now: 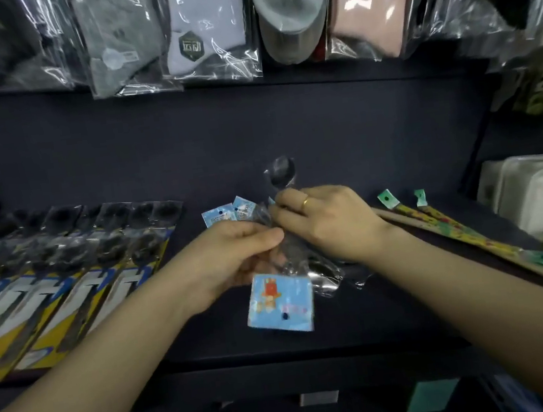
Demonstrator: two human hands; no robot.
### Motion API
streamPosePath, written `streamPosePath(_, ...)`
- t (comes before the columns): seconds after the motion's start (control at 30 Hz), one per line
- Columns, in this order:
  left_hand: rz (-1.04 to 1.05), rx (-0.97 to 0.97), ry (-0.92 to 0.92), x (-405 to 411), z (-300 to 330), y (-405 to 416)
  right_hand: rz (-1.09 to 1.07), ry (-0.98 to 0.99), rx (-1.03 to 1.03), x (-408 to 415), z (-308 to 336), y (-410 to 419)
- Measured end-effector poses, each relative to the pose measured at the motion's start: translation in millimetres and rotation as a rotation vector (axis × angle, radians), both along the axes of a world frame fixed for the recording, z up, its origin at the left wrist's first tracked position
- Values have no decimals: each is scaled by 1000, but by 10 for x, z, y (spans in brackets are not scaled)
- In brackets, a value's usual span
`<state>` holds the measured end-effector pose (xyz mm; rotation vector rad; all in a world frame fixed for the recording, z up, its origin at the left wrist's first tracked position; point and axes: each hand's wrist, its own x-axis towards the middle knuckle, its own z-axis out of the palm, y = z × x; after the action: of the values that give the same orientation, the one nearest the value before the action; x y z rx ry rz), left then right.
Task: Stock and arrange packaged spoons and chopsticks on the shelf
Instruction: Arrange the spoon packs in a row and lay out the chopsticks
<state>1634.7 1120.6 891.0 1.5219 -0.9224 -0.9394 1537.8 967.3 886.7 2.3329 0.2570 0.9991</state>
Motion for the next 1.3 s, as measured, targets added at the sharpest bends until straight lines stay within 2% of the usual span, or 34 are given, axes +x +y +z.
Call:
streamPosePath(0.07, 20, -38, 6, -38, -52, -22, 55, 39, 142, 0, -65, -56)
streamPosePath(0.13, 44, -67, -58, -76, -100, -44, 98, 42, 444, 4, -101, -104)
streamPosePath(0.2, 73, -94, -186, -90, -142, -59, 104, -17, 935, 25, -74, -132)
streamPosePath(0.3, 85, -113, -329, -102, -187, -69, 278, -61, 1969, 13, 132, -123)
streamPosePath(0.33, 68, -110, -363, -115, -195, -71, 335, -15, 2163, 6, 175, -134)
streamPosePath(0.37, 46, -99, -398, -128, -201, -74, 344, 49, 2197, -5, 205, -142)
streamPosePath(0.43, 12, -68, -460, -154, -212, -83, 308, 89, 2069, 5, 186, -136)
streamPosePath(0.57, 10, -74, -494, -197, -244, -63, 248, 25, 1975, 40, 157, -155)
streamPosePath(0.67, 68, -111, -471, -239, -267, 21, 215, 3, 2030, 47, 171, -149)
streamPosePath(0.8, 57, -111, -379, -247, -314, 84, 374, 36, 2218, 81, 185, -90)
streamPosePath(0.93, -60, -9, -319, -218, -256, 94, 329, 51, 2061, 117, 208, -15)
streamPosePath(1.1, 218, -178, -164, -80, 0, -161, 345, 81, 1906, 132, 250, 73)
streamPosePath(1.17, 267, -202, -188, -52, 62, -256, 321, 101, 1843, 123, 252, 107)
streamPosePath(1.3, 196, -170, -255, -80, 56, -303, 283, 129, 1788, 58, 268, 82)
